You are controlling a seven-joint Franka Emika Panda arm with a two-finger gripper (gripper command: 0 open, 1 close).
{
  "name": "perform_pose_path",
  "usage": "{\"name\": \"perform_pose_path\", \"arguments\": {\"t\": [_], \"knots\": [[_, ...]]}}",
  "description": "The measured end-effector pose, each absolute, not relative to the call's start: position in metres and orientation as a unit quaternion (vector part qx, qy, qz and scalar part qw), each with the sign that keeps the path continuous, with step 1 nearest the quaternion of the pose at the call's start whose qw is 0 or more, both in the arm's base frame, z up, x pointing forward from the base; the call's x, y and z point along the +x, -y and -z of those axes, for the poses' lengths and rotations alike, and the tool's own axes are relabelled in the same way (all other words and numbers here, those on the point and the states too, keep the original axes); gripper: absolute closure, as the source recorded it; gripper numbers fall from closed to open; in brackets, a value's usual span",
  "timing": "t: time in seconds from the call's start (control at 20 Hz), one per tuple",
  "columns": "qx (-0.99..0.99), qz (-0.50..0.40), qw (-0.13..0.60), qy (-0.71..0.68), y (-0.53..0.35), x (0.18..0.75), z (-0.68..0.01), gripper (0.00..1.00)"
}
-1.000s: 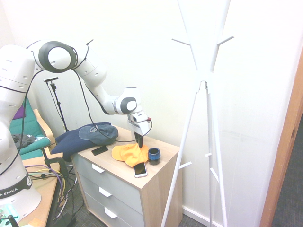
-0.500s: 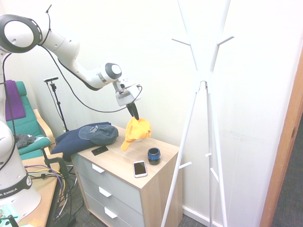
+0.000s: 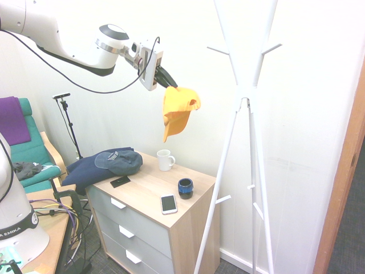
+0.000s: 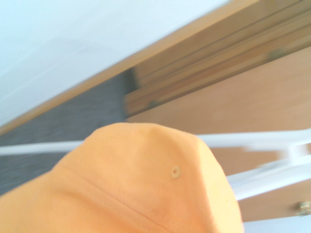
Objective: Hang the cap
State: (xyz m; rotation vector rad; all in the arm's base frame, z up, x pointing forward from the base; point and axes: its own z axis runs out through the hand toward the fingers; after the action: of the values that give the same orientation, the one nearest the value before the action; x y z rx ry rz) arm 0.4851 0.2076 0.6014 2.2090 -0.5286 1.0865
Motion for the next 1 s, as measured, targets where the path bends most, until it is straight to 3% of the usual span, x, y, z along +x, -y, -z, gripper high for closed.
{"name": "perform_pose_path", "arguments": {"t": [0.25, 0.5, 0.9, 0.95, 1.0], "knots": [[0.797, -0.460, 0.330, 0.210, -0.191, 0.477, -0.699, 1.00], [0.777, -0.481, 0.332, 0.235, -0.166, 0.480, -0.752, 1.00], [0.771, -0.476, 0.339, 0.254, -0.108, 0.534, -0.744, 1.00], [0.773, -0.469, 0.341, 0.256, -0.105, 0.540, -0.736, 0.00], [0.776, -0.464, 0.341, 0.257, -0.105, 0.544, -0.728, 0.00]]}}
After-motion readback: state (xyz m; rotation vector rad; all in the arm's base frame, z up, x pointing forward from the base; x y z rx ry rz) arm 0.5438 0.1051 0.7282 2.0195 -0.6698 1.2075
